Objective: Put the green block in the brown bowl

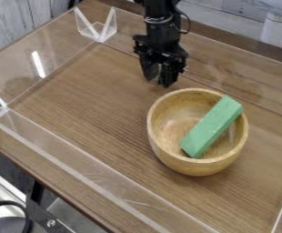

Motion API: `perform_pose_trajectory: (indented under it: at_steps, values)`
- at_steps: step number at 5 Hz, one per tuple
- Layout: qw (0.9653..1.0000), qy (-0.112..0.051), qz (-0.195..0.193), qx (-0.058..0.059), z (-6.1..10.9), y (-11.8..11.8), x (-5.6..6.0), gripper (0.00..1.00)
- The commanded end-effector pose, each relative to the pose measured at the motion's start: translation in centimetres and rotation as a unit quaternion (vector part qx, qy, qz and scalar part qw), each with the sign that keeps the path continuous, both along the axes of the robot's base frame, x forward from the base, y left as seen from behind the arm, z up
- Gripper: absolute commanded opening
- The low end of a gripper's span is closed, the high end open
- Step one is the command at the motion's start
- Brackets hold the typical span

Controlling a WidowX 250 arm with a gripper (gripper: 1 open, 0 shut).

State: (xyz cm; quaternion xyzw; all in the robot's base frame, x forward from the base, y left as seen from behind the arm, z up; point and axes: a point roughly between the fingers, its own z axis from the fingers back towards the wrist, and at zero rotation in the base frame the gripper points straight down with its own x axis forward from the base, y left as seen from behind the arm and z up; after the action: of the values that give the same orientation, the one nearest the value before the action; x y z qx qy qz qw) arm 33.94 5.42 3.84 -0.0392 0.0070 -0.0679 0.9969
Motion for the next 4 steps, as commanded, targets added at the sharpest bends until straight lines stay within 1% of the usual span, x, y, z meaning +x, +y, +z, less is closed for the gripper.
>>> perform_pose_trajectory:
  at_steps: [1,2,3,4]
  values:
    - [0.9982,-0.060,0.001,0.004,4.7,0.1,1.0,1.00]
    - [0.9959,-0.090,0.005,0.008,8.6,0.3,0.3,1.00]
    - [0.9959,-0.089,0.006,0.010,9.8,0.5,-0.9,1.00]
    - [0.9969,-0.079,-0.005,0.005,10.3,0.0,-2.7,1.00]
